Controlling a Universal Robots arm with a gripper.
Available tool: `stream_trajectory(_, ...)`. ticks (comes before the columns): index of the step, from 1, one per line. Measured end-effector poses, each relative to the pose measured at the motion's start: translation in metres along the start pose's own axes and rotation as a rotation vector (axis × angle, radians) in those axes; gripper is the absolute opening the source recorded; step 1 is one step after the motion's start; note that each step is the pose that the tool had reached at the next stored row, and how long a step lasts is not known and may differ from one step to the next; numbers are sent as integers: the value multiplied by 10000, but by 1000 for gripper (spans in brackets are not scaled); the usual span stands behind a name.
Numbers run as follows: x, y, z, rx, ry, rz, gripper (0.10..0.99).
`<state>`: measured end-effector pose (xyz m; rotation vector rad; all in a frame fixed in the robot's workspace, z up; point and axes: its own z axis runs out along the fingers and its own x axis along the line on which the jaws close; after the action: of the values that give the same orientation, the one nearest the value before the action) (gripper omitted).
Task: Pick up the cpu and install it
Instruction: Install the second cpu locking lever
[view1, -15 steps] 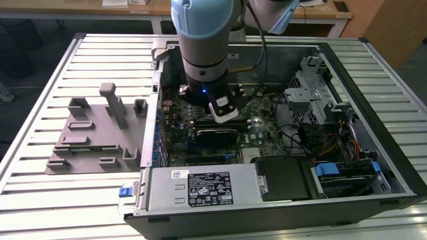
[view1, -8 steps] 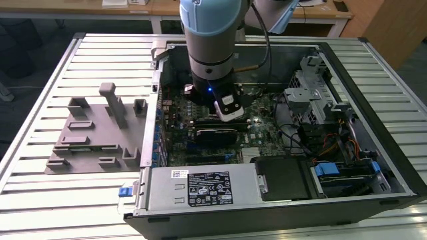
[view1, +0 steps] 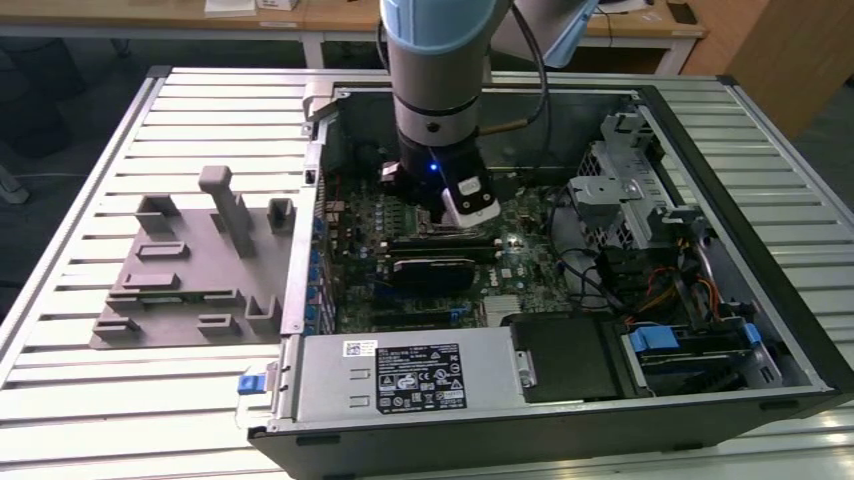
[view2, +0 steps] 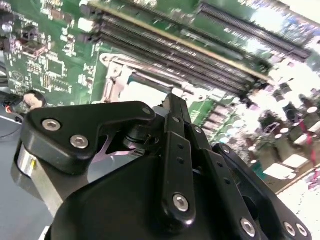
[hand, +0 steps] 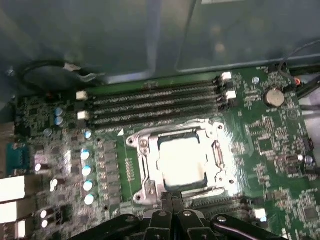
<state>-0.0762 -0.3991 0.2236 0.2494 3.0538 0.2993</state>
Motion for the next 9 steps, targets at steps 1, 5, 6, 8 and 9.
stream_trajectory(1, -11, 26, 11, 11, -2, -1, 106)
stream_trajectory(5, -67, 110, 50, 79, -13, -5, 106)
stream_trajectory(6, -85, 123, 58, 108, -17, -7, 106)
stream_trajectory(8, -119, 150, 76, 181, -29, -12, 106)
stream_trajectory(9, -135, 164, 85, 221, -35, -16, 106)
